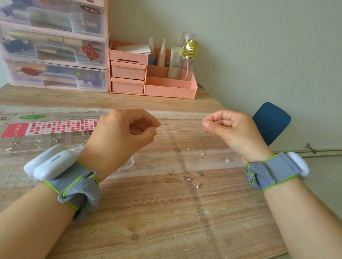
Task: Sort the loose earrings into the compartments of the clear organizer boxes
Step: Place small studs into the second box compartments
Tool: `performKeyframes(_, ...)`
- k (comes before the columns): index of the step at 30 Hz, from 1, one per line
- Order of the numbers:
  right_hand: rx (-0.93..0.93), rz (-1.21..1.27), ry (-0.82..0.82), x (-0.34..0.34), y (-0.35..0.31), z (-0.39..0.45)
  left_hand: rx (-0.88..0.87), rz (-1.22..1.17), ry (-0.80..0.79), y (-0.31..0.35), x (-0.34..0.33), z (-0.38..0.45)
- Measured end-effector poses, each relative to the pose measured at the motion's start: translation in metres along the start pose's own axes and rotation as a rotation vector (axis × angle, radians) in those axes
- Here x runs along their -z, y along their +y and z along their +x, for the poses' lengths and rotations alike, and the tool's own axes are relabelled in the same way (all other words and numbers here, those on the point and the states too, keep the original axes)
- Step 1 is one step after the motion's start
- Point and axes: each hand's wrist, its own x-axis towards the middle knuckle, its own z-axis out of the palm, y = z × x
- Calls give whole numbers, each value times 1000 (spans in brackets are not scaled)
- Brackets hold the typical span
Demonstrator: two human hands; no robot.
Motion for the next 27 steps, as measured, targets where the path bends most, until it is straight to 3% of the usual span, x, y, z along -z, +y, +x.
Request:
performKeyframes(11, -64, -74, -40, 2, 6, -8, -16, 28, -3, -1, 1, 0)
performKeyframes(18, -103, -152, -193, -5, 6, -13, -24, 61, 9, -3, 2, 0)
performKeyframes(27, -67, -190, -266, -8, 8, -15, -44, 89, 11, -3, 0, 1)
